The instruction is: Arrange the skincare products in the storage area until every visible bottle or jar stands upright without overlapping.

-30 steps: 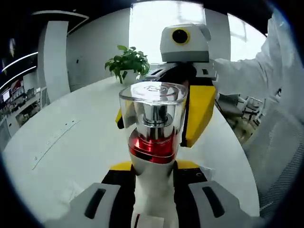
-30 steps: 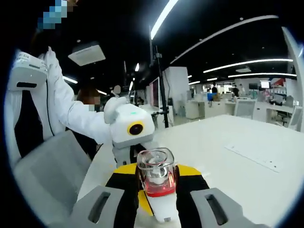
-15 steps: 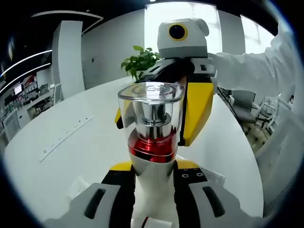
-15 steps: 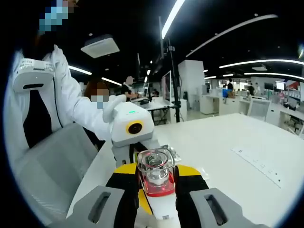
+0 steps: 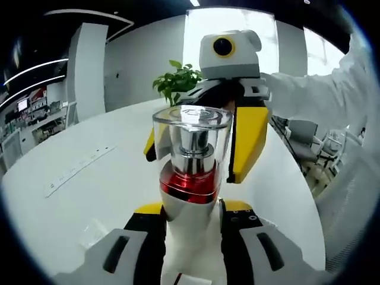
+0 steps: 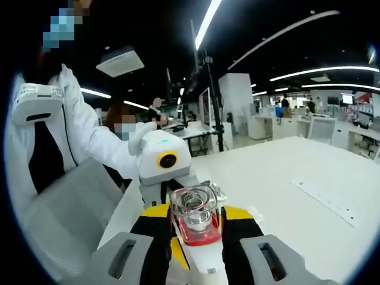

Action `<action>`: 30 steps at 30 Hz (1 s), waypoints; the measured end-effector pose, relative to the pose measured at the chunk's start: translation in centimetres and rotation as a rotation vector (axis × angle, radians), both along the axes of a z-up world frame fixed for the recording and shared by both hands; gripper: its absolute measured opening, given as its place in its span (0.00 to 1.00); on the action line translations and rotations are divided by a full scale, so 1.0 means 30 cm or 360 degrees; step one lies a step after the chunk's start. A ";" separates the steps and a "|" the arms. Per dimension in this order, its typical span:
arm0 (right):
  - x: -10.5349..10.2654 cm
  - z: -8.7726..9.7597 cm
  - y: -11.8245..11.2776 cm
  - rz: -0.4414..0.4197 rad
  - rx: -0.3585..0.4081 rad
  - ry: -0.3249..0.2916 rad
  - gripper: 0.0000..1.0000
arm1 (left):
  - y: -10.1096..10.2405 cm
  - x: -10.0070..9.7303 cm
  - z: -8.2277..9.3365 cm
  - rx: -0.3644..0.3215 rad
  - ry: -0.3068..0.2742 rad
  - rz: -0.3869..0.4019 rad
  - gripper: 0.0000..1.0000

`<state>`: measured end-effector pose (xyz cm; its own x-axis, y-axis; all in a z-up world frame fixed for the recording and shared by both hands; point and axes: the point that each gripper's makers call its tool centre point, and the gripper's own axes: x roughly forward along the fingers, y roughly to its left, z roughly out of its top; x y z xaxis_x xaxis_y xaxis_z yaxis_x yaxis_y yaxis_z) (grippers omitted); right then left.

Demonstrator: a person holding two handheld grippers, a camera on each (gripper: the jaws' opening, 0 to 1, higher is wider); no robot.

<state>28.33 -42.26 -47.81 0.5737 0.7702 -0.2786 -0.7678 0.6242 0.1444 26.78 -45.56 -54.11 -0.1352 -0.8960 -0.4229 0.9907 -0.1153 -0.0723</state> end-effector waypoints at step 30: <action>-0.041 -0.059 -0.028 -0.0343 -0.0166 0.0096 0.91 | 0.166 0.068 0.018 0.0159 0.0040 0.0156 0.82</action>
<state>27.12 -43.11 -49.59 0.7016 0.5969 -0.3892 -0.6071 0.7867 0.1121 28.81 -40.57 -53.57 -0.0610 -0.8590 -0.5083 0.9946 -0.0092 -0.1037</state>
